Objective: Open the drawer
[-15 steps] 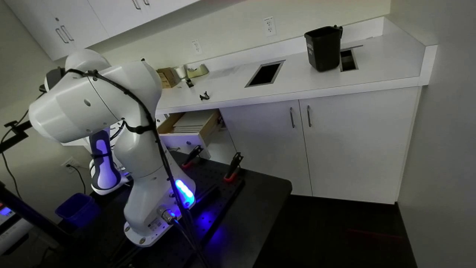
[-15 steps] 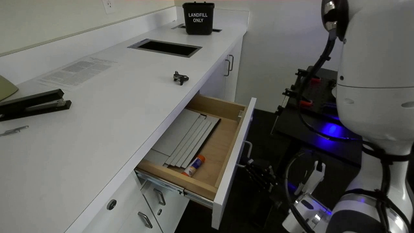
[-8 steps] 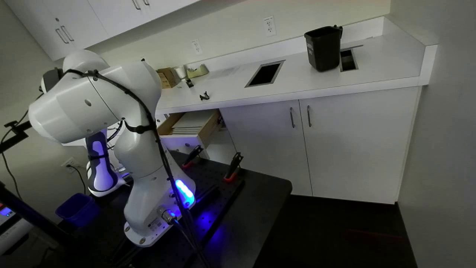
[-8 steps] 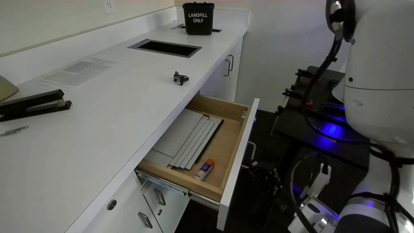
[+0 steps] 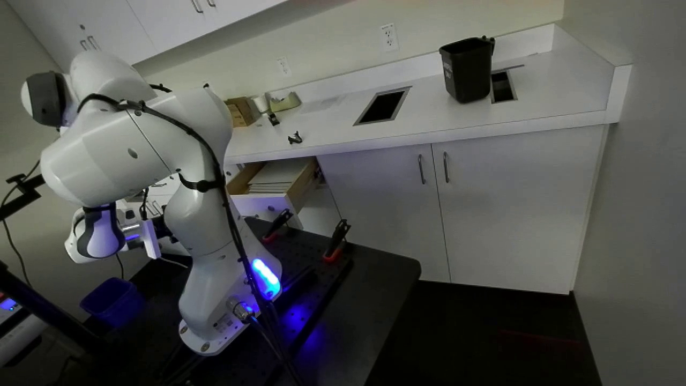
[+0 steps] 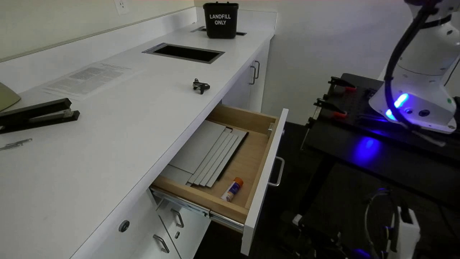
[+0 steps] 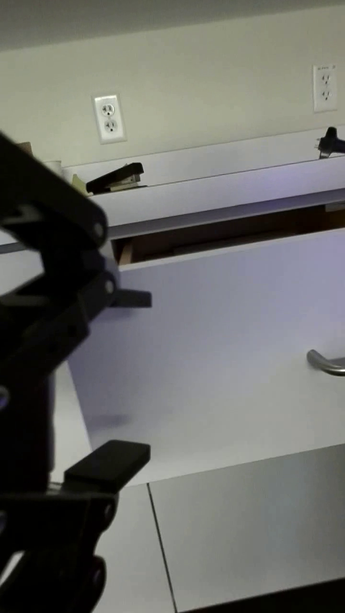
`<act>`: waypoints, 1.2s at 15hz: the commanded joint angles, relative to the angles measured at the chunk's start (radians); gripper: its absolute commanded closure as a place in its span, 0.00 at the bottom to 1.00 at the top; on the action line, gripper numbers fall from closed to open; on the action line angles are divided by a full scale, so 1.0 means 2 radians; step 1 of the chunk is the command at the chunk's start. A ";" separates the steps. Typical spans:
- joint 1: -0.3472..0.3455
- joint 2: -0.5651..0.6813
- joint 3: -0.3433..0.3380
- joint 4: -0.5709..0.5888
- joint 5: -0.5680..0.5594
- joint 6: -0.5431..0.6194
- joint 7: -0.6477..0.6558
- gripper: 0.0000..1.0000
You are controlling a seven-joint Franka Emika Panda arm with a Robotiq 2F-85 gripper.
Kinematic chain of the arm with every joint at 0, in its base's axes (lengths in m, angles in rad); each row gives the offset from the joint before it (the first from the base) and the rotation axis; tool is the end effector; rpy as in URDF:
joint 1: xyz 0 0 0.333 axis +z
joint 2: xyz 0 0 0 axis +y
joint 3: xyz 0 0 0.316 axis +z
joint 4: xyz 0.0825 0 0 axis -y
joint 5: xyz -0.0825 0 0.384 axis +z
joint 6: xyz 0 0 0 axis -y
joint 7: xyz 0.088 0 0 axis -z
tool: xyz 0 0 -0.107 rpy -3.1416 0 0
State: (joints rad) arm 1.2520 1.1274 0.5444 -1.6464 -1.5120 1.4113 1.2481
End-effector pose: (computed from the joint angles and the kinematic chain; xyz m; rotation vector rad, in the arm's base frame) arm 0.0026 0.5756 0.0124 1.6185 1.2657 0.9291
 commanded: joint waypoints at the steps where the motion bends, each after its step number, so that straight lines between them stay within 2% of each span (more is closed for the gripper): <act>1: -0.027 -0.084 0.010 -0.057 0.055 0.069 -0.019 0.00; 6: -0.062 -0.171 0.012 -0.113 0.177 0.136 -0.077 0.00; 11: -0.091 -0.286 0.009 -0.204 0.269 0.190 -0.114 0.00; 15: -0.103 -0.386 0.004 -0.279 0.333 0.209 -0.132 0.00; 18: -0.105 -0.455 -0.003 -0.322 0.371 0.186 -0.138 0.00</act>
State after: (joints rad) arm 1.0526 0.3956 0.5547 -2.1579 -0.8414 1.7731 1.0086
